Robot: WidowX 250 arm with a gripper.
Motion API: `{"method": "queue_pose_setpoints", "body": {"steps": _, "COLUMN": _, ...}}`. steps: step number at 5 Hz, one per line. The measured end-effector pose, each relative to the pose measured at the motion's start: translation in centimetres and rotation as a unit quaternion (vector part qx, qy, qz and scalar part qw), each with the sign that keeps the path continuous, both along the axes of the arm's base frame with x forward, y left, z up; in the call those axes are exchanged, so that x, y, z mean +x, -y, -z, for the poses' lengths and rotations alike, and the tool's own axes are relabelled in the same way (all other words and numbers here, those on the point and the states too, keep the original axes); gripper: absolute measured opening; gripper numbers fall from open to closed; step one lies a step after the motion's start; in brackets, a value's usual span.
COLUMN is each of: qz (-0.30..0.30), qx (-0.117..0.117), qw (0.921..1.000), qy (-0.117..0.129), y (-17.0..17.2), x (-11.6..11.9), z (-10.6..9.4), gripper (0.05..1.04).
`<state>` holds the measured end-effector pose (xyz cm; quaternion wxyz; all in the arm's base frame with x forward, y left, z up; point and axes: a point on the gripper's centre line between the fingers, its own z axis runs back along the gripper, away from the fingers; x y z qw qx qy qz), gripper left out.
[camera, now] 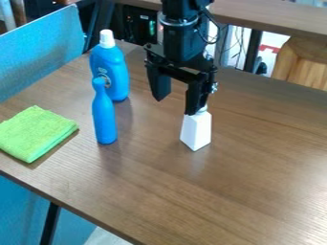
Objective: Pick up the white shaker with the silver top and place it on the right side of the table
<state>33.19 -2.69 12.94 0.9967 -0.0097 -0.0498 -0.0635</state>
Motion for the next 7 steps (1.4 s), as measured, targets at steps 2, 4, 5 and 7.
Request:
{"method": "queue_pose_setpoints", "body": {"steps": 2, "qz": 0.025, "qx": -0.001, "qw": 0.9996, "qy": -0.009, "y": 0.2, "x": 0.6, "z": 0.9, "gripper": 1.006}}
{"method": "queue_pose_setpoints", "body": {"steps": 4, "qz": 0.05, "qx": 0.007, "qw": 0.9985, "qy": -0.02, "y": 0.2, "x": 3.3, "z": 2.1, "gripper": 1.006}}
{"method": "queue_pose_setpoints", "body": {"steps": 5, "qz": 0.05, "qx": 0.008, "qw": 0.9979, "qy": -0.039, "y": 0.1, "x": 4.4, "z": 3.0, "gripper": 1.006}}
{"method": "queue_pose_setpoints", "body": {"steps": 7, "qz": 0.044, "qx": 0.018, "qw": 0.9947, "qy": -0.09, "y": -0.9, "x": 5.0, "z": 5.7, "gripper": 0.971}}
